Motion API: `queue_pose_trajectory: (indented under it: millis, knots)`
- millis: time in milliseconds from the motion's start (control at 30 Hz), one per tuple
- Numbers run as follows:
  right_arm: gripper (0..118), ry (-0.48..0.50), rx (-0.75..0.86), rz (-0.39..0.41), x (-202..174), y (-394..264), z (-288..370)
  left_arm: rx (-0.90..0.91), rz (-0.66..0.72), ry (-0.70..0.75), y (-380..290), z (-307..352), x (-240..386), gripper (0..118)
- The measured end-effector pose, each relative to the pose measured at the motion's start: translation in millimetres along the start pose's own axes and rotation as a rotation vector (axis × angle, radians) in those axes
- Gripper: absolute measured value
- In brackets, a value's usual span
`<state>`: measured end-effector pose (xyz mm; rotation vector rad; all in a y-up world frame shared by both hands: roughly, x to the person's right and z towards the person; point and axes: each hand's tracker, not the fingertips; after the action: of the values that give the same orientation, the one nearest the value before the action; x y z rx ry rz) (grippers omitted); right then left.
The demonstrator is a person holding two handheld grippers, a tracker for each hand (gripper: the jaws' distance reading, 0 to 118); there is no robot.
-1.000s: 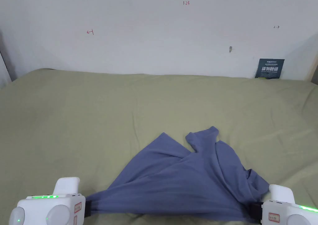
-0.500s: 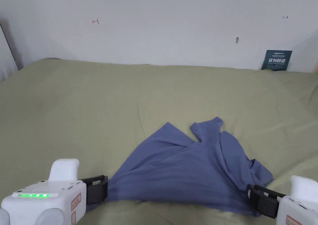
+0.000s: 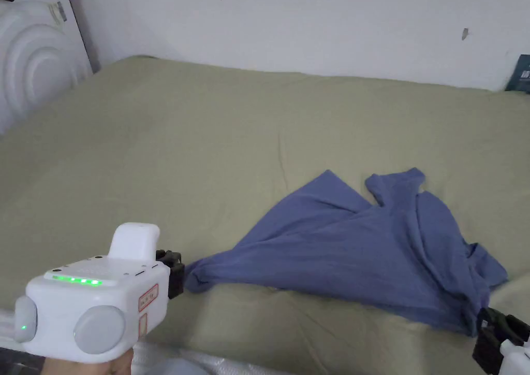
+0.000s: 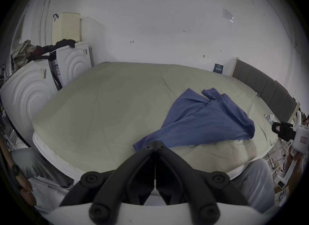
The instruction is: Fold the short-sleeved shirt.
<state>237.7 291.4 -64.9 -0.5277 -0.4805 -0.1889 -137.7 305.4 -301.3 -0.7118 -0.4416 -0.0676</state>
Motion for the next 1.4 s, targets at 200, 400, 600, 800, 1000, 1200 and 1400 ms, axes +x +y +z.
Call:
queue_pose_trajectory:
  millis: [200,400,600,800,1000,1200,1400]
  knots:
    - [1,0.033,-0.05,0.01,-9.8,-5.1,-14.1,-0.191,0.03,-0.045,6.3,-66.8,-23.4,58]
    - [1,0.064,-0.095,0.017,-20.2,-8.3,-26.8,-0.32,0.041,-0.036,13.2,-129.1,-11.6,116]
    - [1,0.08,-0.144,0.03,-22.6,-10.7,-43.6,-0.401,-0.044,-0.016,13.3,-164.7,8.8,76]
    - [1,0.078,-0.18,0.02,-17.5,-8.2,-60.1,-0.373,-0.016,-0.073,24.1,-144.5,11.0,0]
    - [1,0.019,-0.184,-0.009,-2.2,36.2,-100.8,-0.356,-0.03,-0.092,20.1,-148.8,4.3,0]
    - [3,-0.017,-0.219,0.059,22.4,127.7,-218.9,-0.345,-0.043,-0.114,19.4,-146.7,4.0,0]
    - [118,-0.021,-0.371,0.197,26.0,194.8,-350.9,-0.353,-0.03,-0.124,22.0,-148.9,2.8,0]
